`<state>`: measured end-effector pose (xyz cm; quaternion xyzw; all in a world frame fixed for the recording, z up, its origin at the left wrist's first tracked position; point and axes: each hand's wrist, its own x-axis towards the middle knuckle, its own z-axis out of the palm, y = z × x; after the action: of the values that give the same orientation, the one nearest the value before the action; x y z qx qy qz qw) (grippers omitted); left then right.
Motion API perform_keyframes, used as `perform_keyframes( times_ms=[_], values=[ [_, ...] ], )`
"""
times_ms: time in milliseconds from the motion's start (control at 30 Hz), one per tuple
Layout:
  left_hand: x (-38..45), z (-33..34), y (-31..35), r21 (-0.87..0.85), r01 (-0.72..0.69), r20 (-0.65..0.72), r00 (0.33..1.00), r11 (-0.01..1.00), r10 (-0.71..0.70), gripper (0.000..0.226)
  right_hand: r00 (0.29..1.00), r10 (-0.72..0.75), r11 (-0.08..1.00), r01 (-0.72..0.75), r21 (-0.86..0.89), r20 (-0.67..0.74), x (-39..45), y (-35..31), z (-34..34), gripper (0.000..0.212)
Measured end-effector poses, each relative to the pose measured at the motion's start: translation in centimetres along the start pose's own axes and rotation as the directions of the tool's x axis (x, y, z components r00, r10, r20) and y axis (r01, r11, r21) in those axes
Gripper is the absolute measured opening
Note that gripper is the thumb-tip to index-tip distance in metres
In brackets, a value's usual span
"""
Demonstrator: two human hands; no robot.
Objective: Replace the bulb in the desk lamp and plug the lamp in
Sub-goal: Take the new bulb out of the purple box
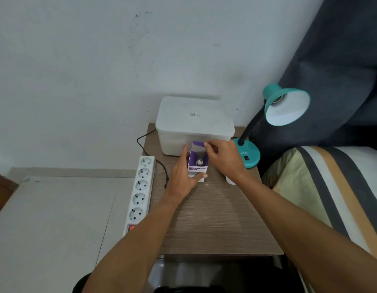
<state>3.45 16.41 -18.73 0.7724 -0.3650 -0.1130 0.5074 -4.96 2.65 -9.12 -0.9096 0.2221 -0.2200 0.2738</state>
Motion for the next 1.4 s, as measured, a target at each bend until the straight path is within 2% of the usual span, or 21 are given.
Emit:
perform_keyframes(
  times_ms=[167, 233, 267, 333, 400, 500, 600, 700, 767, 900, 1200, 1300, 1400],
  values=[
    [-0.6, -0.3, -0.2, 0.048, -0.055, 0.028, 0.998, 0.997, 0.053, 0.1, 0.962, 0.181, 0.983, -0.174, 0.056, -0.203, 0.3, -0.9, 0.8, 0.022],
    [-0.5, -0.6, -0.2, 0.073, -0.086, 0.051, 0.995, 0.994, 0.082, 0.095, 0.961, 0.148, 0.987, -0.158, -0.026, -0.235, 0.2, -0.8, 0.9, 0.018],
    [-0.4, -0.7, -0.2, 0.088, -0.089, 0.059, 0.995, 0.992, 0.084, 0.095, 0.977, 0.092, 0.993, -0.105, -0.061, -0.192, 0.0, -0.6, 0.7, 0.016],
    [-0.1, -1.0, 0.0, 0.109, -0.087, 0.068, 0.995, 0.99, 0.08, 0.098, 0.999, -0.036, 0.995, 0.037, -0.098, 0.012, -0.4, -0.2, 0.3, 0.011],
    [0.0, -1.0, -0.1, 0.121, -0.094, 0.078, 0.993, 0.988, 0.085, 0.101, 0.976, -0.093, 0.985, 0.119, -0.123, 0.199, -0.9, 0.2, -0.1, 0.011],
    [0.0, -0.9, -0.1, 0.155, -0.098, 0.084, 0.993, 0.983, 0.085, 0.104, 0.941, -0.08, 0.984, 0.128, -0.126, 0.33, -0.3, 0.5, -0.1, 0.021],
    [0.1, -0.8, -0.1, 0.168, -0.093, 0.087, 0.993, 0.981, 0.079, 0.108, 0.865, -0.071, 0.973, 0.171, -0.158, 0.496, 1.3, 0.1, -0.4, 0.03],
    [0.1, -0.9, 0.0, 0.166, -0.097, 0.091, 0.992, 0.981, 0.083, 0.109, 0.83, -0.095, 0.936, 0.262, -0.234, 0.549, 2.2, -0.6, -0.4, 0.029],
    [0.1, -0.9, 0.0, 0.164, -0.094, 0.087, 0.993, 0.982, 0.08, 0.11, 0.836, -0.113, 0.916, 0.298, -0.27, 0.538, 2.2, -0.7, 0.1, 0.026],
    [0.0, -0.9, -0.1, 0.159, -0.075, 0.086, 0.994, 0.984, 0.062, 0.109, 0.869, -0.126, 0.934, 0.267, -0.238, 0.479, 1.7, -0.3, 1.0, 0.025],
    [-0.2, -1.0, -0.1, 0.136, -0.065, 0.081, 0.995, 0.989, 0.055, 0.106, 0.975, -0.141, 0.985, 0.156, -0.074, 0.172, -1.4, 0.4, 0.9, 0.022],
    [-0.1, -0.9, 0.0, 0.141, -0.08, 0.074, 0.995, 0.987, 0.07, 0.106, 0.988, -0.131, 0.991, 0.133, -0.03, 0.079, -1.6, 0.2, 0.5, 0.027],
    [0.0, -0.8, 0.1, 0.145, -0.08, 0.077, 0.995, 0.986, 0.069, 0.106, 0.982, -0.181, 0.983, 0.181, 0.015, 0.045, -1.4, -0.5, 0.1, 0.028]
  ],
)
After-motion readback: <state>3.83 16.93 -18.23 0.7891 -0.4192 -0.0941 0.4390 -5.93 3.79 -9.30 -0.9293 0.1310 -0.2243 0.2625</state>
